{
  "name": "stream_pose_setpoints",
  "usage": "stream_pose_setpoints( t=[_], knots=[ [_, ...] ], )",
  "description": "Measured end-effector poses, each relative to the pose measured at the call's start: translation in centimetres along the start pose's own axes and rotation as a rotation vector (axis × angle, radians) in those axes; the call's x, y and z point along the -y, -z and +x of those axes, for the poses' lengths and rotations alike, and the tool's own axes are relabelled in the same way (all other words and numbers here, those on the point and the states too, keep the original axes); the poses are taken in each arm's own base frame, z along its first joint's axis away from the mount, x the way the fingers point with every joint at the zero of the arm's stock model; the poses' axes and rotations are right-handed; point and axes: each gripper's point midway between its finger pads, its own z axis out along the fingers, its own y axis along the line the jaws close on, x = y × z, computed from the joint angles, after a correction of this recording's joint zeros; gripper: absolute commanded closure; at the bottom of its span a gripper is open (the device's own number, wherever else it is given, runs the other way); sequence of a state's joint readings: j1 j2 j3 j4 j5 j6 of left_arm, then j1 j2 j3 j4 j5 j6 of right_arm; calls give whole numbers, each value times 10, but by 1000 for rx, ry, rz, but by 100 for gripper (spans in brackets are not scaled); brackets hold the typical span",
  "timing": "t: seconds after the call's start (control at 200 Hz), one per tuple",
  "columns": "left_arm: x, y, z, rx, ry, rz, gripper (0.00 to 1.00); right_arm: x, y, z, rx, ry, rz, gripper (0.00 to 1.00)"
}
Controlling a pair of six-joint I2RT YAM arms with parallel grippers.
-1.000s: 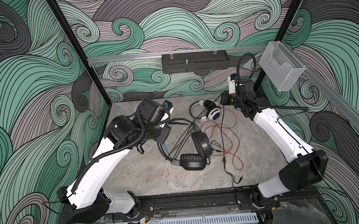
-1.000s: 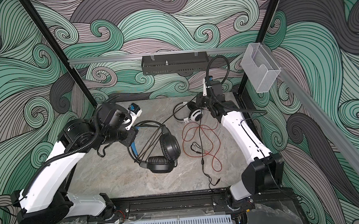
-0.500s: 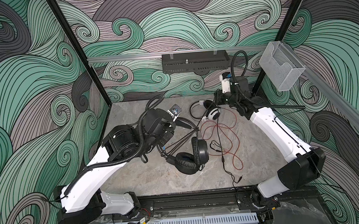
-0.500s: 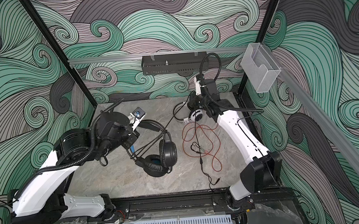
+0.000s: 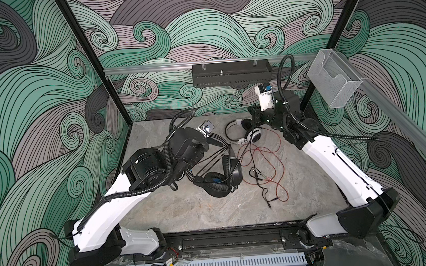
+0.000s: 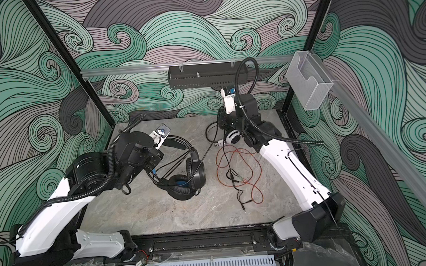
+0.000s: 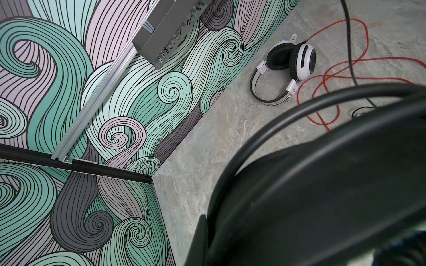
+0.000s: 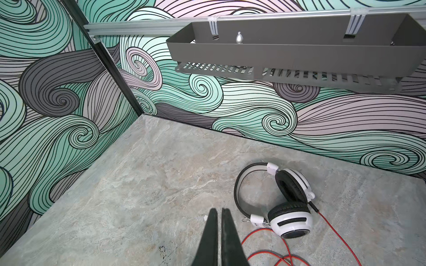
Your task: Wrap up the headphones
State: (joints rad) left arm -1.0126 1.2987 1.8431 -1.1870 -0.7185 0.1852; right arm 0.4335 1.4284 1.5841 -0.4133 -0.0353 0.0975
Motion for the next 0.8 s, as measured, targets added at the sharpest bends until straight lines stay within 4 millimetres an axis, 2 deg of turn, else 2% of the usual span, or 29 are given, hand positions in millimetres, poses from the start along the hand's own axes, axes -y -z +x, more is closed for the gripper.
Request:
stream_pose_setpoints(
  t=[0.185, 0.36, 0.445, 0.545, 0.655, 0.801],
  knots=[
    [8, 0, -1, 10, -37, 1, 100, -3, 2, -29, 50, -12, -3, 100],
    [21, -4, -1, 13, -115, -13, 100, -13, 18, -64, 132, -41, -22, 100],
    [22, -6, -1, 15, -128, -24, 100, -11, 24, -75, 160, -44, -5, 100],
    [24, -6, -2, 25, -130, -29, 100, 2, 24, -72, 150, -51, 51, 100],
    [19, -1, -2, 45, -123, -40, 100, 31, 21, -57, 102, -73, 139, 100],
    [13, 9, 0, 76, -106, -40, 100, 64, 21, -47, 70, -95, 237, 100]
  ],
)
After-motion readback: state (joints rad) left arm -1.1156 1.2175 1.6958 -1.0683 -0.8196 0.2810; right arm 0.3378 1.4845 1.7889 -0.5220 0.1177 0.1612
